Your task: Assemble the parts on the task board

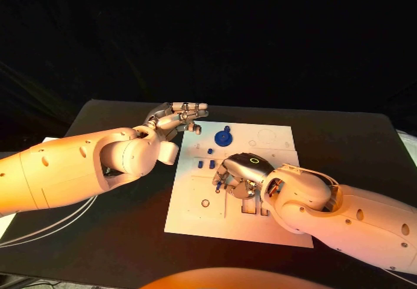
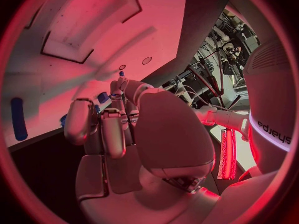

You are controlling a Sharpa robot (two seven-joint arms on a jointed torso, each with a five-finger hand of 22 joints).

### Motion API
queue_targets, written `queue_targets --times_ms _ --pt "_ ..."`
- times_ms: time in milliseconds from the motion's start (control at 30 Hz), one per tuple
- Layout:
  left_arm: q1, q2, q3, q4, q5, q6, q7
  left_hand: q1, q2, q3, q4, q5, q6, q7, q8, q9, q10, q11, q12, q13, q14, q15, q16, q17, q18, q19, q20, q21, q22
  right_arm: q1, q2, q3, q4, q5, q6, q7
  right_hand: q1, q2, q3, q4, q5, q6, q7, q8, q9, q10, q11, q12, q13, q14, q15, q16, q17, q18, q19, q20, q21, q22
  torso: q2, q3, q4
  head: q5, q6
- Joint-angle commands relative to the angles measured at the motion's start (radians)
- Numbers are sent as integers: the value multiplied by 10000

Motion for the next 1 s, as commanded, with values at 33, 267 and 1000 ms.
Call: queue_targets --times_ms 33,267,1000 --pt "1 12 6 20 -24 235 65 -17 75 -16 -54 -11 -48 6 -34 -17 -71 -8 64 -15 -65 -5 25 -15 189 -40 15 -32 -14 -20 24 -5 -22 -196 318 95 -138 35 47 -31 -61 6 82 23 21 322 -297 41 11 639 67 36 500 43 -9 38 23 -5 2 3 -1 7 -20" --pt "1 14 6 13 -24 250 51 -17 75 -16 -54 -11 -48 6 -34 -17 -71 -8 64 -15 -65 -5 25 -15 189 -40 15 -32 -14 -46 58 -19 -37 -211 495 97 -181 28 30 -43 -89 7 83 26 27 320 -297 44 13 638 70 36 498 43 -13 43 22 -5 3 5 -3 32 -49" --pt "1 6 6 3 -24 244 59 -17 75 -16 -54 -11 -48 6 -34 -17 -71 -8 64 -15 -65 -5 25 -15 189 -40 15 -32 -14 -56 81 -39 -28 -356 764 -84 -343 25 -51 -65 -125 -30 93 15 40 258 -285 30 7 633 83 28 480 49 -37 60 3 -27 0 1 -4 52 -74"
